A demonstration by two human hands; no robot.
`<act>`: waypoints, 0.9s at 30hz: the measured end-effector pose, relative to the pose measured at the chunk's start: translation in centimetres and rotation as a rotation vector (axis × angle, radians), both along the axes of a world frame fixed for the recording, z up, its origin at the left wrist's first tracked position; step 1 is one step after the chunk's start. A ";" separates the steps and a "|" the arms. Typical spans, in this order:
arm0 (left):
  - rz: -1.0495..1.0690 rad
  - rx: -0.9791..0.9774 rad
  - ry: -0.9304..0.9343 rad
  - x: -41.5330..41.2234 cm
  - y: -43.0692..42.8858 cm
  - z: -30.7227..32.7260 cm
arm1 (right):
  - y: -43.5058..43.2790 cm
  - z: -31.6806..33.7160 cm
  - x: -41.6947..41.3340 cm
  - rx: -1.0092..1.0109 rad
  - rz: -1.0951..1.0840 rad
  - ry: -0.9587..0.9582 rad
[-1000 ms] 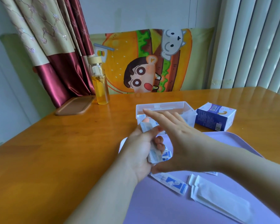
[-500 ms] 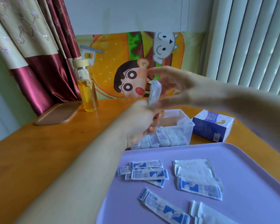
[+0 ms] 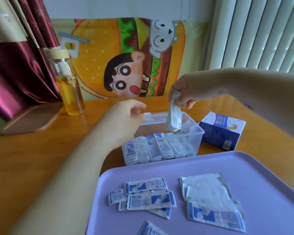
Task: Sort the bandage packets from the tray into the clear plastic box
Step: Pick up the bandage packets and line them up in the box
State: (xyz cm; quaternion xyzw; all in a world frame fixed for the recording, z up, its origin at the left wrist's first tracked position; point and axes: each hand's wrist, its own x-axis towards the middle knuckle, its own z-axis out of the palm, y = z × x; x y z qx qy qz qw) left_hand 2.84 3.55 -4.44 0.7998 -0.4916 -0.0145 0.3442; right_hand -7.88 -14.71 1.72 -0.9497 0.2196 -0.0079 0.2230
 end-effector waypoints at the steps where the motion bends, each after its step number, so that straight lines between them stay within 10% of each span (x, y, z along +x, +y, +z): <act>1: 0.014 0.038 -0.040 0.3 0.2 -0.3 | -0.3 -0.3 0.5 0.017 -0.008 0.087; 15: 0.017 0.346 -0.064 1.2 -0.5 -2.0 | 1.4 -3.9 5.6 -0.573 0.090 0.811; 27: -0.121 0.276 -0.188 -0.2 -3.0 -0.1 | 0.8 -6.9 3.8 -0.758 0.130 0.669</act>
